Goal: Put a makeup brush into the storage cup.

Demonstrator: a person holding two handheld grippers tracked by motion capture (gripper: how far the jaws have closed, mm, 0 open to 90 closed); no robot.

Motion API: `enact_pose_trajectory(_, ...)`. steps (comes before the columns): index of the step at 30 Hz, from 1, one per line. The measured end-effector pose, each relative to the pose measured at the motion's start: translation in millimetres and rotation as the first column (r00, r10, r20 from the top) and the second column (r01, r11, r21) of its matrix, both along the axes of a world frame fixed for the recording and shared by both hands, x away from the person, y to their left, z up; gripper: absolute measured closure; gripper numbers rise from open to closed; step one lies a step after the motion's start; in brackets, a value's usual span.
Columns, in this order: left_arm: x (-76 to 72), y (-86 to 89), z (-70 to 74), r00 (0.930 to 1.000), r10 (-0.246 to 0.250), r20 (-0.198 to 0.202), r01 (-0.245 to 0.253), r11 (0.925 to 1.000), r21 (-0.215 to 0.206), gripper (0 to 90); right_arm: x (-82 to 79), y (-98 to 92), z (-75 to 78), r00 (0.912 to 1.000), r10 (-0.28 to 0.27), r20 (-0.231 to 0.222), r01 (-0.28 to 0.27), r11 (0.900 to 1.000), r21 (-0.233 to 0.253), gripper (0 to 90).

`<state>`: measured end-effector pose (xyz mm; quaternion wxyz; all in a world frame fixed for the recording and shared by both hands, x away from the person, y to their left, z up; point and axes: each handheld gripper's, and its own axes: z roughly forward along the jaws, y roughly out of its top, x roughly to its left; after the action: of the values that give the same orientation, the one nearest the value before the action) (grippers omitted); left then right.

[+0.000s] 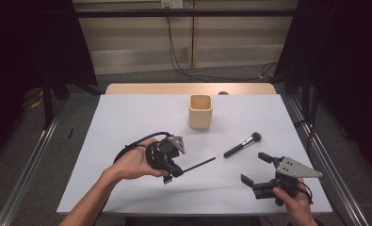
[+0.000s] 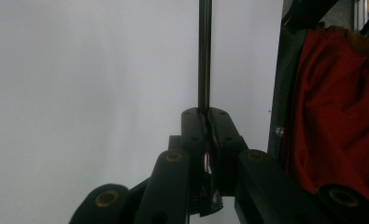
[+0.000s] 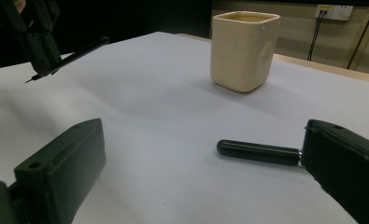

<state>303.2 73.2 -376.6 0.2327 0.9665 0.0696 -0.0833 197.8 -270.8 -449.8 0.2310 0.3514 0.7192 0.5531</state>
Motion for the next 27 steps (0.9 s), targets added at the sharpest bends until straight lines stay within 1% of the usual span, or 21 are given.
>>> enact_pose_trajectory(2, 0.9, -0.6, 1.0, 1.0, -0.005, 0.003, 0.005, 0.9999, 0.016, 86.1, 1.8, 1.9, 0.6, 0.9998, 0.02, 0.001, -0.02, 1.0, 0.002, 0.0)
enact_pose_trajectory(3, 2.1, -0.8, 2.0, 1.0, -0.008, -0.001, 0.008, 0.9994, 0.032, 86.1, 4.3, 5.2, 1.2, 0.9995, 0.03, 0.001, -0.03, 1.0, -0.004, 0.0)
enact_pose_trajectory(4, 2.1, -0.8, 2.0, 1.0, -0.008, -0.001, 0.008, 0.9994, 0.032, 86.1, 4.3, 5.2, 1.2, 0.9995, 0.03, 0.001, -0.03, 1.0, -0.004, 0.0)
enact_pose_trajectory(7, 3.9, -2.0, 1.8, 0.9997, -0.022, -0.006, 0.022, 0.9982, 0.055, 86.1, 7.6, 10.3, 2.4, 0.9987, 0.05, 0.0, -0.05, 0.999, -0.009, 0.3)
enact_pose_trajectory(8, 4.5, -2.3, 1.5, 0.9996, -0.027, -0.009, 0.028, 0.9973, 0.069, 86.1, 7.6, 10.3, 2.4, 0.9987, 0.05, 0.0, -0.05, 0.999, -0.009, 0.3)
enact_pose_trajectory(9, 5.2, -3.5, 0.7, 0.9994, -0.03, -0.016, 0.031, 0.9962, 0.082, 86.1, 9.1, 13.1, 2.9, 0.9979, 0.065, 0.0, -0.065, 0.998, -0.012, 0.4)
enact_pose_trajectory(10, 5.2, -3.5, 0.7, 0.9994, -0.03, -0.016, 0.031, 0.9962, 0.082, 86.0, 9.4, 13.9, 3.4, 0.9979, 0.064, 0.001, -0.064, 0.998, -0.018, 0.4)
enact_pose_trajectory(11, 6.6, -4.8, 1.4, 0.9995, -0.032, 0.001, 0.032, 0.9959, 0.085, 86.1, 10.0, 15.1, 4.0, 0.9976, 0.069, 0.004, -0.069, 0.997, -0.02, 0.4)
enact_pose_trajectory(13, 6.6, -5.1, 1.4, 0.9994, -0.034, -0.004, 0.034, 0.9955, 0.089, 86.1, 10.8, 16.4, 5.3, 0.9971, 0.076, 0.005, -0.076, 0.997, -0.019, 0.4)
enact_pose_trajectory(16, 5.8, -6.8, 1.9, 0.9991, -0.041, -0.004, 0.041, 0.9933, 0.108, 86.1, 12.6, 19.4, 9.8, 0.9952, 0.098, 0.01, -0.097, 0.995, -0.028, 0.4)
enact_pose_trajectory(17, 6.2, -7.0, 3.1, 0.9988, -0.049, -0.002, 0.049, 0.9913, 0.122, 86.1, 13.3, 20.5, 11.3, 0.9945, 0.104, 0.007, -0.104, 0.994, -0.032, 0.3)
enact_pose_trajectory(18, 6.3, -6.7, 4.7, 0.999, -0.044, -0.003, 0.044, 0.9914, 0.123, 86.1, 14.1, 21.2, 12.4, 0.9933, 0.116, 0.01, -0.115, 0.993, -0.035, 0.3)
enact_pose_trajectory(19, 6.5, -5.8, 6.6, 0.9992, -0.04, -0.004, 0.04, 0.9918, 0.121, 86.1, 16.2, 24.2, 15.6, 0.9901, 0.14, 0.013, -0.139, 0.989, -0.042, 0.3)
enact_pose_trajectory(20, 6.3, -4.9, 8.7, 0.9993, -0.038, -0.003, 0.038, 0.9917, 0.123, 86.1, 16.2, 24.2, 15.6, 0.9901, 0.14, 0.013, -0.139, 0.989, -0.042, 0.3)
enact_pose_trajectory(21, 5.5, -3.2, 12.1, 0.9991, -0.042, 0.0, 0.042, 0.991, 0.128, 86.1, 18.4, 27.5, 19.0, 0.9861, 0.166, 0.003, -0.166, 0.984, -0.06, 0.3)
enact_pose_trajectory(22, 5.5, -3.2, 12.1, 0.9991, -0.042, 0.0, 0.042, 0.991, 0.128, 86.1, 18.4, 27.5, 19.0, 0.9861, 0.166, 0.003, -0.166, 0.984, -0.06, 0.3)
enact_pose_trajectory(23, 5.0, -1.6, 14.4, 0.9984, -0.057, 0.001, 0.057, 0.9901, 0.128, 86.0, 20.6, 30.9, 22.2, 0.9832, 0.182, 0.008, -0.181, 0.981, -0.068, 0.3)
enact_pose_trajectory(24, 5.0, -1.6, 14.4, 0.9984, -0.057, 0.001, 0.057, 0.9901, 0.128, 86.0, 20.6, 30.9, 22.2, 0.9832, 0.182, 0.008, -0.181, 0.981, -0.068, 0.3)
enact_pose_trajectory(25, 4.4, -1.5, 14.3, 0.9985, -0.054, -0.001, 0.054, 0.9903, 0.128, 86.0, 24.0, 34.4, 25.1, 0.9801, 0.198, 0.004, -0.198, 0.977, -0.077, 0.4)
enact_pose_trajectory(26, 4.4, -1.5, 14.3, 0.9985, -0.054, -0.001, 0.054, 0.9903, 0.128, 86.0, 24.0, 34.4, 25.1, 0.9801, 0.198, 0.004, -0.198, 0.977, -0.077, 0.4)
enact_pose_trajectory(27, 4.5, -2.2, 14.0, 0.999, -0.043, 0.01, 0.042, 0.9917, 0.122, 86.0, 29.7, 38.3, 29.3, 0.9753, 0.22, -0.021, -0.221, 0.971, -0.094, 0.8)
